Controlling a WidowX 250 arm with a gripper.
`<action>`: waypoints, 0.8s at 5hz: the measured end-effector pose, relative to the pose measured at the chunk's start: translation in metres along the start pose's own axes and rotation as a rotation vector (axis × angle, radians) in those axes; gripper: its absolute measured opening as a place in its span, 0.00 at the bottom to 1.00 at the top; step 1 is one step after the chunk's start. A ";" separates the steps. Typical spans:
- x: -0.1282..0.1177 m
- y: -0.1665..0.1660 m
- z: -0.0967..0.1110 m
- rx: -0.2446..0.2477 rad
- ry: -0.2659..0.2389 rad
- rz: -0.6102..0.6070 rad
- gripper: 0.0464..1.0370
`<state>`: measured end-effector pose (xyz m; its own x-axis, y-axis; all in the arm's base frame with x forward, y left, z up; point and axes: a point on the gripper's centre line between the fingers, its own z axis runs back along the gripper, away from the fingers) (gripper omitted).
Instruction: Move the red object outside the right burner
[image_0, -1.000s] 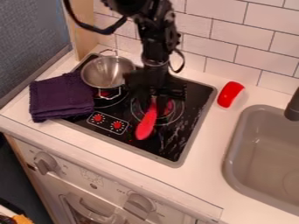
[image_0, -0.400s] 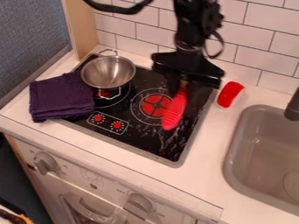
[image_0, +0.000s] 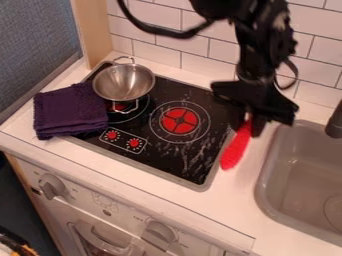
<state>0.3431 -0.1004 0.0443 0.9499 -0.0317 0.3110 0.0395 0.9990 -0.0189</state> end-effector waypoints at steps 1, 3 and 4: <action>-0.004 -0.010 -0.014 -0.014 -0.002 -0.019 0.27; -0.016 0.001 -0.024 0.013 0.050 0.017 0.27; -0.018 0.004 -0.023 0.025 0.064 0.022 0.33</action>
<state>0.3335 -0.0962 0.0163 0.9682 -0.0103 0.2498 0.0109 0.9999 -0.0009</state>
